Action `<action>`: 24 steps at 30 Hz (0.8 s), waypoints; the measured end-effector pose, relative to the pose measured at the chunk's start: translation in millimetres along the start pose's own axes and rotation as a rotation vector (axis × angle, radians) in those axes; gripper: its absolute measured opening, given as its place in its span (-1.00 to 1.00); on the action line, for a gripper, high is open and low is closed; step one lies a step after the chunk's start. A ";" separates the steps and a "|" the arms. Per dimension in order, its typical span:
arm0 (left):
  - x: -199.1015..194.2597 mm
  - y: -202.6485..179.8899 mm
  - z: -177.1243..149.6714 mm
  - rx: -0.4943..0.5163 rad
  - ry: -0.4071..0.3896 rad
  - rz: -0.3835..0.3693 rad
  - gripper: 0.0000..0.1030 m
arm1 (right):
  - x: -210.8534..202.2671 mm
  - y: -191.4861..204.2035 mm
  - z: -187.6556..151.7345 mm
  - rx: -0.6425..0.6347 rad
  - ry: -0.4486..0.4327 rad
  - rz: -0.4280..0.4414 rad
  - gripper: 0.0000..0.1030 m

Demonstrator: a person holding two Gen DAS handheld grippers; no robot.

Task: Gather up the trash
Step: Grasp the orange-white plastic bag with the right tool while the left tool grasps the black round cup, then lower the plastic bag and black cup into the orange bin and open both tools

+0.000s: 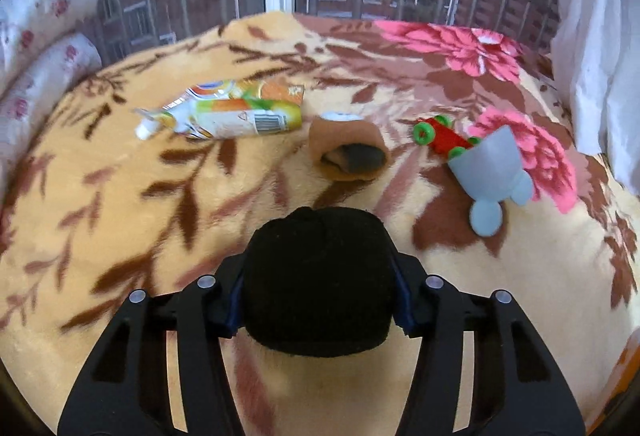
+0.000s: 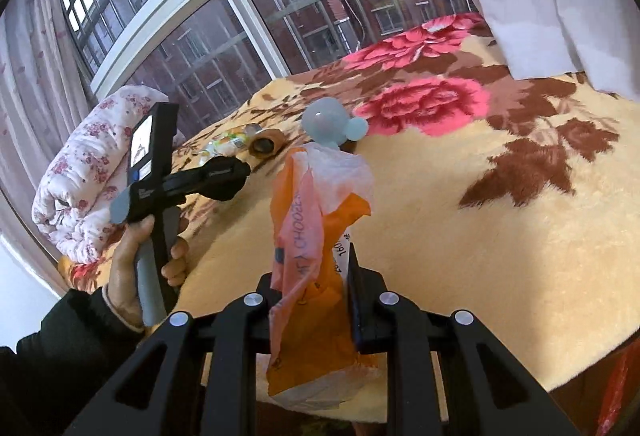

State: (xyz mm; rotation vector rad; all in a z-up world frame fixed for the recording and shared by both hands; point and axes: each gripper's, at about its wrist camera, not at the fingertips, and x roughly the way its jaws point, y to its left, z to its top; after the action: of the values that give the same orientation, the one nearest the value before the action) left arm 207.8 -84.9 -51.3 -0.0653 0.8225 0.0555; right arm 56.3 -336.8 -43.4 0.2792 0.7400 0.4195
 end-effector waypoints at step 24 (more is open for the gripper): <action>-155.4 46.1 -117.2 0.154 -0.107 -0.054 0.04 | -66.3 54.7 -42.5 -0.194 0.048 0.000 -0.58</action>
State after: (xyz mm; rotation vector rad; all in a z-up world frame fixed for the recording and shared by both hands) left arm 13.3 -52.0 -18.5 0.0604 0.7155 -0.0546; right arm -32.1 -315.1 -13.1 0.0875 0.7406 0.4954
